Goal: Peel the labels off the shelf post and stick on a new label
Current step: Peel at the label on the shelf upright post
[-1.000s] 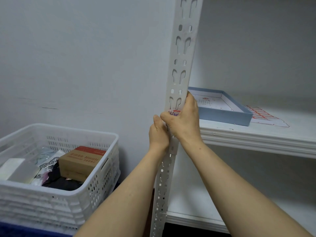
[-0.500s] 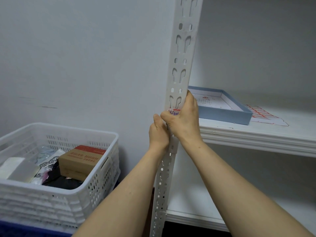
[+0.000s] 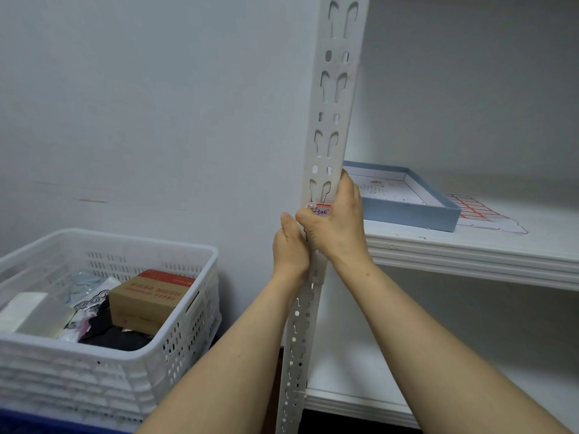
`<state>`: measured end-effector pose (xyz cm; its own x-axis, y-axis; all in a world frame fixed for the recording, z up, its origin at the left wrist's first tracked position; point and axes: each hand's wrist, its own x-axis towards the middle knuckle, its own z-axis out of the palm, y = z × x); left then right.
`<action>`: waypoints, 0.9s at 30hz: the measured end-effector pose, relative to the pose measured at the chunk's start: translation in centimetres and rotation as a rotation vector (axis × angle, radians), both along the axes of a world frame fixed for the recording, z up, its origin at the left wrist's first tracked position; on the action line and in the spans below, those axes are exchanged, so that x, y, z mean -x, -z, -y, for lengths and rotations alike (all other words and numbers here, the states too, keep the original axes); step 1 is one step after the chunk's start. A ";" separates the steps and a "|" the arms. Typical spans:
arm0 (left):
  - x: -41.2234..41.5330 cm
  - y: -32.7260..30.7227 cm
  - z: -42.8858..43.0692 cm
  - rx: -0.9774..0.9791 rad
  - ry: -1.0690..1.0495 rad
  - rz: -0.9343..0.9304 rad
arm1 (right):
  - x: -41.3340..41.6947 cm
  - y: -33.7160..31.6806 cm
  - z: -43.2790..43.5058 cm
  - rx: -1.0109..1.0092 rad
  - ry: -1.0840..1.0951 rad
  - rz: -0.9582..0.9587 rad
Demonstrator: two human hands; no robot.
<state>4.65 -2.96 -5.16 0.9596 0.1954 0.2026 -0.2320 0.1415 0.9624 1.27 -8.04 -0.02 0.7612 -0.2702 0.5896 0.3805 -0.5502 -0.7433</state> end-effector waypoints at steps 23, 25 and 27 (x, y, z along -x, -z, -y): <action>0.8 -0.5 0.1 0.035 -0.002 -0.013 | -0.3 -0.1 0.0 -0.026 0.035 0.040; 0.7 -0.5 0.1 0.040 0.007 -0.024 | -0.3 -0.1 -0.2 -0.030 0.054 0.050; 0.6 -0.5 0.1 0.036 0.011 -0.040 | -0.4 -0.1 -0.4 -0.042 0.069 0.064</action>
